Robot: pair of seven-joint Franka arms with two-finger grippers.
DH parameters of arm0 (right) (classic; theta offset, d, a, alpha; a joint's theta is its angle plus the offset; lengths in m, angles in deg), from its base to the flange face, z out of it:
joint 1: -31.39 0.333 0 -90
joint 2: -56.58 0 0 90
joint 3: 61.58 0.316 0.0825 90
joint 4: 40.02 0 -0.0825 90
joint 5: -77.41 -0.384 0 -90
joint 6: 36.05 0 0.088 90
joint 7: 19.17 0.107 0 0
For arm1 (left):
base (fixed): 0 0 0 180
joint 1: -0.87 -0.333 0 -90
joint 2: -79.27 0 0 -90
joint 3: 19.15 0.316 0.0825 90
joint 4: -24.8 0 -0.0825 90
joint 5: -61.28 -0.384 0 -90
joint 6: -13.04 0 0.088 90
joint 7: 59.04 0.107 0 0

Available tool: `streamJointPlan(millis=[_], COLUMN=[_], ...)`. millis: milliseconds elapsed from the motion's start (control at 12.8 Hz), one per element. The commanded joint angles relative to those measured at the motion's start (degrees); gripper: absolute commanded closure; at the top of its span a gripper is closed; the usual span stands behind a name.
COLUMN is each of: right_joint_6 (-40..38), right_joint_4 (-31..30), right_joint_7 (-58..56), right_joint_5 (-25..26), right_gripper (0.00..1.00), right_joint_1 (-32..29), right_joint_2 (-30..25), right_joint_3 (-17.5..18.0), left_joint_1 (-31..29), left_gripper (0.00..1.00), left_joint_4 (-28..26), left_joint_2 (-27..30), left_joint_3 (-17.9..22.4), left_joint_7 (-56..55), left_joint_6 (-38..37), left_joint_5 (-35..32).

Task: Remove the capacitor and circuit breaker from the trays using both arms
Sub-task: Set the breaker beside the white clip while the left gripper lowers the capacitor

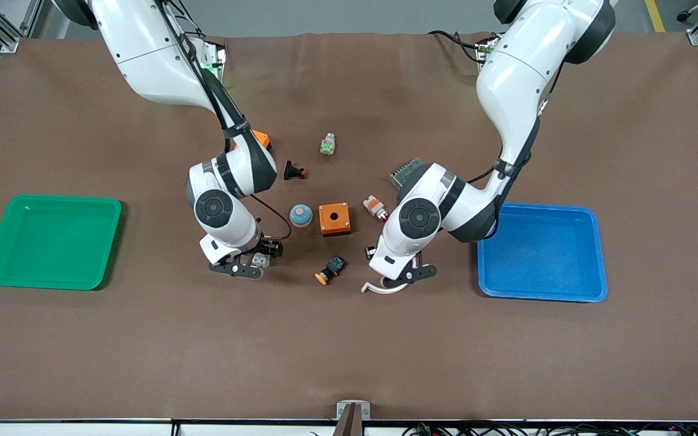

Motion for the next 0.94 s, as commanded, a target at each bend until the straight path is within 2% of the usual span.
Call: streamJointPlan(millis=[0, 156, 312, 623, 857], right_joint_6=[-10.9, -22.7, -31.8, -41.2, -45.3], right_joint_4=[7.0, 12.7, 15.4, 15.3, 14.8], right_joint_7=[-1.9, -10.2, -18.4, -27.2, -30.0], right_joint_5=[0.1, 0.1, 0.6, 5.3, 6.0], right_gripper=[0.00, 0.00, 0.00, 0.00, 0.00], right_joint_1=[-2.0, -5.1, -9.2, -16.7, -21.8], right_joint_2=[-0.9, -1.9, -5.1, -13.5, -18.6], right_joint_3=[0.0, -0.2, -0.4, -1.3, -1.3], left_joint_1=[2.1, 2.1, 2.1, 2.0, 1.9], left_gripper=[0.82, 0.82, 0.82, 0.80, 0.80], left_joint_4=[1.4, 1.2, 1.0, 0.5, 0.1], left_joint_2=[-1.0, -1.2, -1.5, -1.9, -1.8], left_joint_3=[1.9, 1.9, 1.9, 1.9, 1.9], left_joint_7=[-1.0, -1.1, -1.0, -1.0, -1.0], left_joint_6=[-0.1, -0.1, -0.1, -0.1, -0.1], left_joint_5=[-1.2, -1.2, -1.4, -1.5, -1.5])
